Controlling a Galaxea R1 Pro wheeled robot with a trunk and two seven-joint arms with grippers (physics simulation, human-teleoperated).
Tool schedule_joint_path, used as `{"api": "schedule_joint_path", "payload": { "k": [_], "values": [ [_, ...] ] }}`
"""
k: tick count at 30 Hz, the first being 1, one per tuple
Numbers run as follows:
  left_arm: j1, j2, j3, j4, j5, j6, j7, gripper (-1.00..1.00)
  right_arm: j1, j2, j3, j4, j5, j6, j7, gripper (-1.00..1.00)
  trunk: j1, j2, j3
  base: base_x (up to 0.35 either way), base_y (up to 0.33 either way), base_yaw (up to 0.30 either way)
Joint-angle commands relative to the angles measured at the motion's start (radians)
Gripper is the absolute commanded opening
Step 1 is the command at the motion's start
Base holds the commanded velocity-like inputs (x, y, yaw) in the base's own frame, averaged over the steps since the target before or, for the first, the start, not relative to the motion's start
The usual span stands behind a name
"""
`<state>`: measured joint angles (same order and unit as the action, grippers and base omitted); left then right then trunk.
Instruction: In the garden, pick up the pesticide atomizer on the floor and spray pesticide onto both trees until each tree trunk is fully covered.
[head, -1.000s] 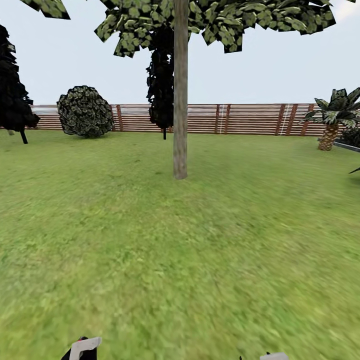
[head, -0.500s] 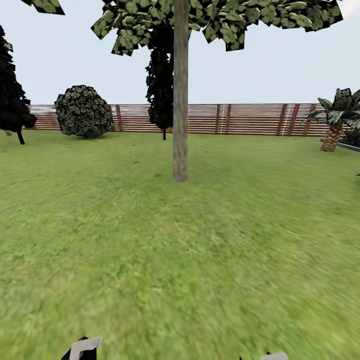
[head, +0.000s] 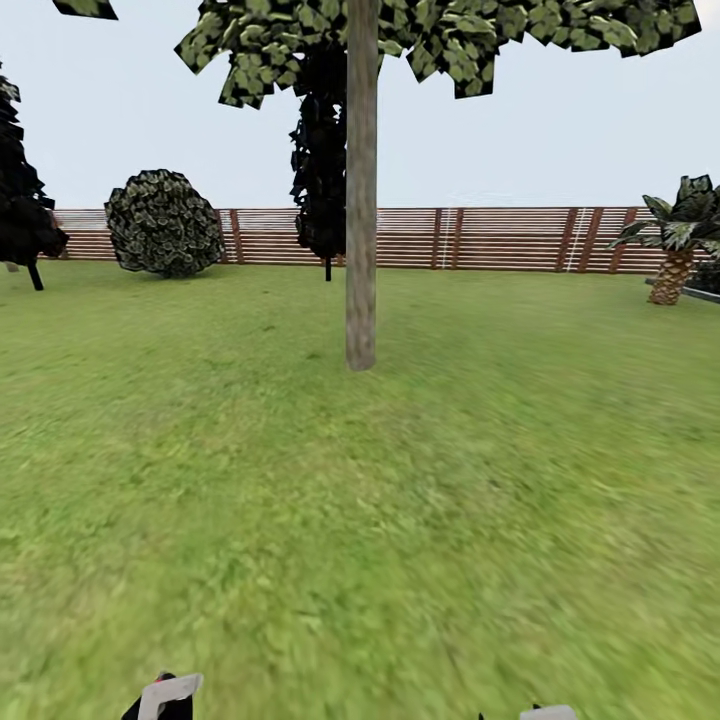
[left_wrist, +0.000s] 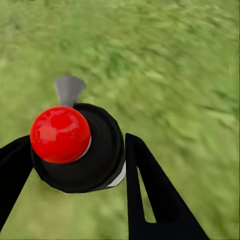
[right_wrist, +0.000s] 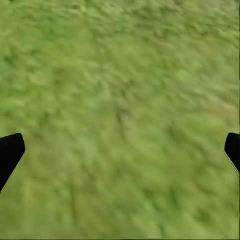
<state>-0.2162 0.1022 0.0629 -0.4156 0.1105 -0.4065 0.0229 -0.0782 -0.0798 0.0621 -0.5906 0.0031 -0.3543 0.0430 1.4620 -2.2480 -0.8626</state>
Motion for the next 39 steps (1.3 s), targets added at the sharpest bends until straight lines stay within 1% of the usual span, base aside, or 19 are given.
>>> {"api": "schedule_joint_path", "payload": {
  "k": [1,39],
  "values": [
    [0.000,0.000,0.000,0.000,0.000,0.000,0.000,-1.00,0.000,0.000,0.000,0.000,0.000,0.000,0.000,1.00,0.000,0.000,0.000,0.339,0.000,0.000],
    [0.000,-0.001,0.000,0.000,0.000,-0.001,0.000,-1.00,0.000,0.000,0.001,0.002,0.001,0.000,0.000,1.00,0.000,0.000,0.000,0.339,0.000,0.000]
  ]
}}
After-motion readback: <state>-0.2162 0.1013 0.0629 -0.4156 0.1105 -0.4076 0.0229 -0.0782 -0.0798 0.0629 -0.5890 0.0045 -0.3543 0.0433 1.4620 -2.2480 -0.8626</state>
